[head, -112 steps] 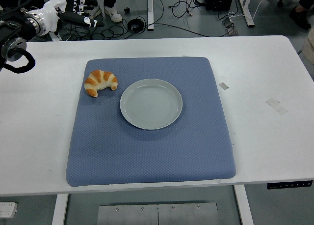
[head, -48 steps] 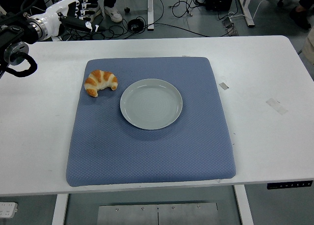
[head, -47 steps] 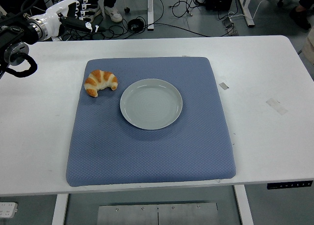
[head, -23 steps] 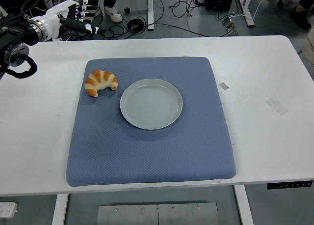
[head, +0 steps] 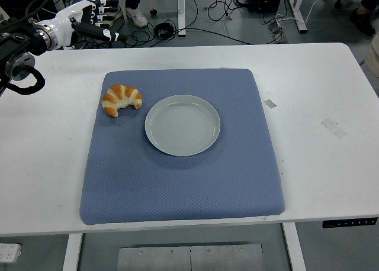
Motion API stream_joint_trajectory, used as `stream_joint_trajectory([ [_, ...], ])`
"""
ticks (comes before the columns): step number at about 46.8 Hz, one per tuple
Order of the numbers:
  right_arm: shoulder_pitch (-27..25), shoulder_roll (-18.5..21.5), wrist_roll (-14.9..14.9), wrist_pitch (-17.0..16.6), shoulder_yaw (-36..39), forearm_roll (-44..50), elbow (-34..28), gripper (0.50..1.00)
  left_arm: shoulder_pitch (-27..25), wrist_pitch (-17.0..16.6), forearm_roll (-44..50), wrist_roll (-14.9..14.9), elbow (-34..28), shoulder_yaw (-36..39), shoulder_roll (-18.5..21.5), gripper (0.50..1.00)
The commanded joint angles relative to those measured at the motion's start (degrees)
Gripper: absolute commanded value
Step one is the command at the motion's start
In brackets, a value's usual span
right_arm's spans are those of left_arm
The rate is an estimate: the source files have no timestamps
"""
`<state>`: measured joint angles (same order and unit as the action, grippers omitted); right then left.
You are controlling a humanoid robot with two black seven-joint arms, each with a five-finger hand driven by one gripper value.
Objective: Place the bread on the plate
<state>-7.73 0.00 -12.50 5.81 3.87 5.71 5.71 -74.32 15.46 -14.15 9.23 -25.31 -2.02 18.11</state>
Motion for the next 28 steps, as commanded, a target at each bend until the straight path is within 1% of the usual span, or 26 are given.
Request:
stream_joint_trajectory([
  [1,0.0,0.0,0.0,0.0,0.1,0.0,0.0,1.0,0.0,0.0,0.0,0.0,0.0,0.0,0.0,0.968],
  [28,0.0,0.0,-0.1,0.0,0.0,0.0,0.1,1.0,0.0,0.0,-0.8,-0.3,0.0,0.3,0.0,0.968],
])
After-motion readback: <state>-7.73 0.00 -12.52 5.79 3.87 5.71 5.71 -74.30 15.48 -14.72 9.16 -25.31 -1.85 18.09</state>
